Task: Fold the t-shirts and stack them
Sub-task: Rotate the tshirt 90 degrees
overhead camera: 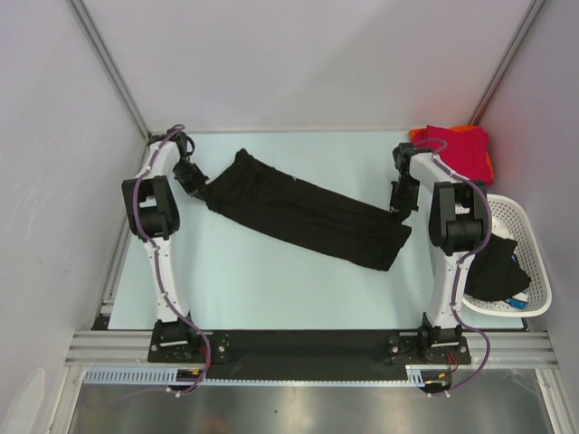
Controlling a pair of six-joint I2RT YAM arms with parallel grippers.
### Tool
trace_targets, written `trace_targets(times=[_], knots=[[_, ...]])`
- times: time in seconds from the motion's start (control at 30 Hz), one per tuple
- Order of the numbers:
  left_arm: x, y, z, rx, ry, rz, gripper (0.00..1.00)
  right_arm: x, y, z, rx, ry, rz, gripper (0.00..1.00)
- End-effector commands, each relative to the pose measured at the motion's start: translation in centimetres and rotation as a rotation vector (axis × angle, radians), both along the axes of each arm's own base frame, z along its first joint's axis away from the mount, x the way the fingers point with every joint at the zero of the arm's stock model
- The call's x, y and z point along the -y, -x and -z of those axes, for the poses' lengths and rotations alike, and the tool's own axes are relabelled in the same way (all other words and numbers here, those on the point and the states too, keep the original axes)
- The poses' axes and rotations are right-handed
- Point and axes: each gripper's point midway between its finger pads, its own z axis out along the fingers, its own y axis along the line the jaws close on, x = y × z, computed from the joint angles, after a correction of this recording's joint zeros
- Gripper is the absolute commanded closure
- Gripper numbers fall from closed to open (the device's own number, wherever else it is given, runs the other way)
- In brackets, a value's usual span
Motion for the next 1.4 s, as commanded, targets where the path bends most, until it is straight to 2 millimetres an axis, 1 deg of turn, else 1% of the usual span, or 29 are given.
trace_targets(times=[0.0,0.03,0.13,0.17,0.2,0.27,0.3,0.33,0.37,0.4,0.43,0.47,0.5,0.53,0.57,0.6,0.63,0.67,0.7,0.73,0.83,0.9,0.97,1.0,1.03,1.1,1.2,1.27,1.37], knots=[[-0.6,-6.6,0.0,0.166,-0.017,-0.078,1.00,0.9,8.6,0.4,-0.301,0.067,0.004,1.00],[-0.2,-8.1,-1.2,0.216,-0.004,-0.074,1.00,0.2,9.1,0.3,-0.305,0.064,-0.009,1.00],[1.6,-10.2,-1.5,0.268,0.053,-0.055,0.96,-1.2,11.0,0.4,-0.345,0.014,-0.016,1.00],[2.1,-10.5,-1.5,0.278,0.068,-0.045,0.87,-1.9,11.4,0.6,-0.355,0.001,-0.029,1.00],[2.9,-10.7,-1.6,0.292,0.095,-0.032,0.58,-2.2,11.8,0.7,-0.364,-0.008,-0.032,1.00],[3.7,-10.3,-1.6,0.286,0.100,-0.004,0.37,-2.2,11.3,0.7,-0.344,0.014,-0.045,0.91],[4.0,-10.2,-1.8,0.293,0.101,0.014,0.21,-1.8,10.7,0.4,-0.323,0.042,-0.049,0.83],[4.7,-9.4,-1.4,0.272,0.110,0.035,0.13,-1.6,10.3,-0.1,-0.310,0.058,-0.047,0.77],[4.9,-9.0,-2.5,0.294,0.108,0.069,0.09,-1.7,8.6,-1.2,-0.248,0.064,-0.048,0.72],[5.1,-8.5,-3.1,0.296,0.107,0.086,0.01,-1.4,7.7,-1.8,-0.216,0.081,-0.050,0.63],[5.5,-7.1,-2.4,0.261,0.108,0.106,0.00,-1.3,6.9,-2.5,-0.185,0.092,-0.054,0.59],[5.7,-6.5,-4.8,0.294,0.101,0.125,0.00,-1.3,5.3,-3.6,-0.130,0.094,-0.057,0.57],[5.9,-6.2,-5.5,0.318,0.104,0.135,0.00,-1.0,4.4,-4.2,-0.103,0.115,-0.058,0.56],[6.8,-4.1,-4.3,0.272,0.121,0.148,0.00,-0.9,3.8,-4.7,-0.084,0.120,-0.061,0.56],[7.4,-3.5,-5.4,0.295,0.130,0.163,0.00,-1.1,3.2,-5.0,-0.063,0.113,-0.071,0.56],[7.7,-3.0,-7.8,0.348,0.125,0.176,0.00,-1.2,2.1,-5.7,-0.023,0.117,-0.070,0.56],[9.3,-1.2,-7.3,0.319,0.132,0.210,0.00,-1.2,1.7,-6.1,-0.006,0.117,-0.070,0.56],[9.9,-0.2,-7.7,0.315,0.133,0.225,0.00,-1.3,1.2,-6.3,0.010,0.115,-0.077,0.56],[10.8,0.5,-9.4,0.355,0.148,0.249,0.00,-1.3,0.5,-6.8,0.040,0.122,-0.074,0.56],[12.3,2.5,-8.5,0.309,0.183,0.267,0.00,-1.4,0.1,-7.0,0.062,0.121,-0.079,0.56],[16.7,6.1,-9.0,0.288,0.287,0.336,0.01,-1.5,-1.4,-7.2,0.128,0.116,-0.098,0.57],[19.6,8.7,-8.3,0.248,0.311,0.413,0.00,-1.7,-1.9,-6.8,0.133,0.102,-0.112,0.57],[21.8,10.6,-7.3,0.205,0.350,0.454,0.00,-2.0,-1.7,-5.7,0.102,0.086,-0.131,0.58],[23.7,12.7,-6.4,0.157,0.372,0.506,0.00,-2.1,-1.6,-5.3,0.101,0.080,-0.134,0.59],[24.6,13.7,-5.4,0.123,0.378,0.534,0.00,-2.1,-0.6,-4.5,0.072,0.067,-0.130,0.59],[26.6,15.9,-4.2,0.082,0.360,0.599,0.00,-2.4,-0.1,-3.9,0.073,0.035,-0.123,0.59],[29.0,18.2,-3.2,0.047,0.363,0.643,0.00,-2.1,1.9,-2.9,0.032,0.033,-0.112,0.59],[30.1,18.7,-2.8,0.050,0.368,0.647,0.00,-2.1,2.9,-2.6,0.027,0.020,-0.110,0.60],[32.4,20.5,-2.4,0.035,0.402,0.667,0.00,-1.8,3.2,-2.9,0.035,0.022,-0.104,0.60]])
